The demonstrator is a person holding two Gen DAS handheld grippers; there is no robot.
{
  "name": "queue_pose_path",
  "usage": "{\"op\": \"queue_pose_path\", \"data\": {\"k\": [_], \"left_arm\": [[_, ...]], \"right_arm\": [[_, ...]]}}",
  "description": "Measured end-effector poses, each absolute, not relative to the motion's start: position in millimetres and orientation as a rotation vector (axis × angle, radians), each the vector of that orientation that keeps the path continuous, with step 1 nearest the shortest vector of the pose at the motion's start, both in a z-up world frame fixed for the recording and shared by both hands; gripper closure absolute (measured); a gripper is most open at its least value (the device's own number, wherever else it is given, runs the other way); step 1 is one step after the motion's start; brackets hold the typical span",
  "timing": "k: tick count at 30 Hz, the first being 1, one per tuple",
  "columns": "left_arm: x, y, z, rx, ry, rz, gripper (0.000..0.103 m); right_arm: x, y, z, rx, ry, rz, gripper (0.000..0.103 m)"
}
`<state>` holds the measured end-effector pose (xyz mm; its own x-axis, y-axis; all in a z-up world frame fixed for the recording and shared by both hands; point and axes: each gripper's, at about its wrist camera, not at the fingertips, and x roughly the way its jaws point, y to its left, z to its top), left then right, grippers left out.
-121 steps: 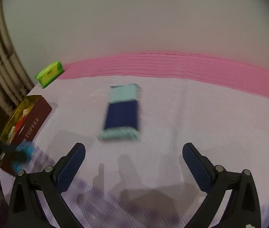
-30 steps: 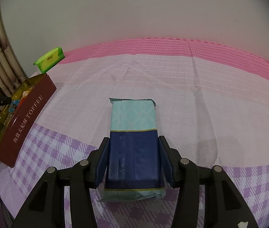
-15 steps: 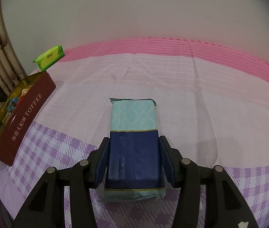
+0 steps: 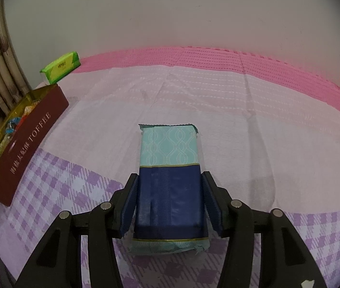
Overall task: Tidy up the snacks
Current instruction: 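Carry the navy-and-teal packet into the gold tray and open the right gripper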
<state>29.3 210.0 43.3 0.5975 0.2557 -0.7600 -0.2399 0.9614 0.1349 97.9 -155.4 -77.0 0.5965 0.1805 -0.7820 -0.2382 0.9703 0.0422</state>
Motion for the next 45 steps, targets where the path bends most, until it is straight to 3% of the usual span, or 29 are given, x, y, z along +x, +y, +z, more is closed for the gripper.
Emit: {"op": "queue_pose_path", "data": {"k": [5, 22, 35, 45], "left_arm": [[5.1, 208.0, 49.8, 0.039, 0.878, 0.304, 0.025], [1.9, 230.6, 21.0, -0.026, 0.929, 0.346, 0.025], [-4.3, 262.7, 29.0, -0.111, 0.897, 0.425, 0.025], [-7.9, 274.5, 34.9, -0.127, 0.848, 0.46, 0.025]], "right_arm": [[96.4, -158.6, -73.0, -0.028, 0.939, 0.247, 0.056], [55.7, -141.8, -25.2, 0.202, 0.917, 0.381, 0.056], [59.8, -50.3, 25.9, 0.163, 0.874, 0.574, 0.056], [66.6, 38.5, 23.0, 0.075, 0.909, 0.704, 0.056]]}}
